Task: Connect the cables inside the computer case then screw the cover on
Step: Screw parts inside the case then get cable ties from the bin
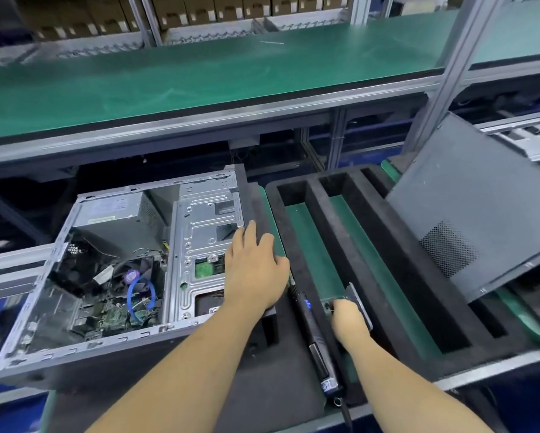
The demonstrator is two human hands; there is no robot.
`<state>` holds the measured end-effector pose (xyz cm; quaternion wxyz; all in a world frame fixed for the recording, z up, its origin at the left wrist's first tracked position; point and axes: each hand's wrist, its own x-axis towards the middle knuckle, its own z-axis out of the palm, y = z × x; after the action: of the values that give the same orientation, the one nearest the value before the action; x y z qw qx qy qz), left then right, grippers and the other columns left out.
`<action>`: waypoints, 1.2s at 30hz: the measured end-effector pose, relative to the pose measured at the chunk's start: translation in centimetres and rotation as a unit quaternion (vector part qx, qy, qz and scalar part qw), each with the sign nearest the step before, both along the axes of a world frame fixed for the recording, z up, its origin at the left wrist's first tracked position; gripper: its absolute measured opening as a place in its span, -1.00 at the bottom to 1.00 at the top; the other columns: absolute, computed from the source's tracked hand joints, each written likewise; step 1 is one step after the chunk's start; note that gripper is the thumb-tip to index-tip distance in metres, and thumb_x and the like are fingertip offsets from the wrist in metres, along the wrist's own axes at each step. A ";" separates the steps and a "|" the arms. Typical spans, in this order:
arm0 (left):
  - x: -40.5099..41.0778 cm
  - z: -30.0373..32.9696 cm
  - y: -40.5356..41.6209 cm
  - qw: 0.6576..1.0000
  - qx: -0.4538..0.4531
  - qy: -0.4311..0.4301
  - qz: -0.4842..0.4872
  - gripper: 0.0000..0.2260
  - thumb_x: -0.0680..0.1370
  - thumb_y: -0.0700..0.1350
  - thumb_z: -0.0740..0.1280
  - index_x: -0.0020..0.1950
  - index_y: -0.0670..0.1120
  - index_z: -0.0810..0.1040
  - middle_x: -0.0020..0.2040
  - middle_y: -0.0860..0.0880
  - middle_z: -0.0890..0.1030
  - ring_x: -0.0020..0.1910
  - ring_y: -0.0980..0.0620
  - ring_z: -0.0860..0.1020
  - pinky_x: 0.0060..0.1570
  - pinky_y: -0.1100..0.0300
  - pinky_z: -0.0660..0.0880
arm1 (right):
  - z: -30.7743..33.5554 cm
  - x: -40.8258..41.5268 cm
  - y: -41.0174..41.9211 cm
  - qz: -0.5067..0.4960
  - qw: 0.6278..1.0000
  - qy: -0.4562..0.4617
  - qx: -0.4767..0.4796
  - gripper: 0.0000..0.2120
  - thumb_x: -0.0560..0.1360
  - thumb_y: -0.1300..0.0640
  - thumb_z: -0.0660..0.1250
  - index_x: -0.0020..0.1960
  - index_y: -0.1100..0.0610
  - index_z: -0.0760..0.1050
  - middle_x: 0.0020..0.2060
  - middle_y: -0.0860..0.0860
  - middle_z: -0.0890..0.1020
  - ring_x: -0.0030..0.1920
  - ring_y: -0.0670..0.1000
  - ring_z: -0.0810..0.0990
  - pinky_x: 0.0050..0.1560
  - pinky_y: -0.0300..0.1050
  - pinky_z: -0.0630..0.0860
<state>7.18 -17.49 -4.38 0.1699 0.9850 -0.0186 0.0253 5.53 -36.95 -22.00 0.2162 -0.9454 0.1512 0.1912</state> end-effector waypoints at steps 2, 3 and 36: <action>0.2 0.0 0.0 1.000 0.004 -0.004 -0.001 -0.63 0.58 0.00 0.15 0.37 -0.01 0.42 0.61 -0.08 0.09 0.57 -0.10 -0.02 0.50 -0.07 0.10 | -0.5 -0.1 0.2 0.038 0.999 0.001 -0.037 -0.67 0.63 0.20 0.11 0.34 0.19 0.47 0.23 0.15 0.55 0.20 0.17 0.57 0.18 -0.01 0.53; 0.2 0.0 0.1 1.000 0.005 -0.005 -0.002 -0.64 0.57 0.00 0.15 0.36 -0.01 0.43 0.61 -0.08 0.09 0.57 -0.09 -0.01 0.50 -0.07 0.10 | -0.6 -0.1 0.4 0.039 0.998 0.007 -0.046 -0.68 0.62 0.24 0.12 0.33 0.19 0.45 0.24 0.15 0.50 0.18 0.17 0.58 0.18 0.02 0.54; 0.0 -0.3 0.0 1.000 0.010 -0.011 0.001 -0.68 0.55 -0.01 0.15 0.26 -0.02 0.47 0.61 -0.09 0.10 0.57 -0.08 0.00 0.48 -0.07 0.12 | -0.8 1.3 0.0 0.010 0.998 0.046 -0.036 -0.70 0.49 0.43 0.15 0.07 0.25 0.59 0.03 0.15 0.66 0.03 0.20 0.67 -0.01 -0.02 0.58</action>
<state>7.16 -17.53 -4.69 0.1600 0.9863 -0.0202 0.0356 6.86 -36.94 -22.85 0.1725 -0.9444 0.1580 0.2310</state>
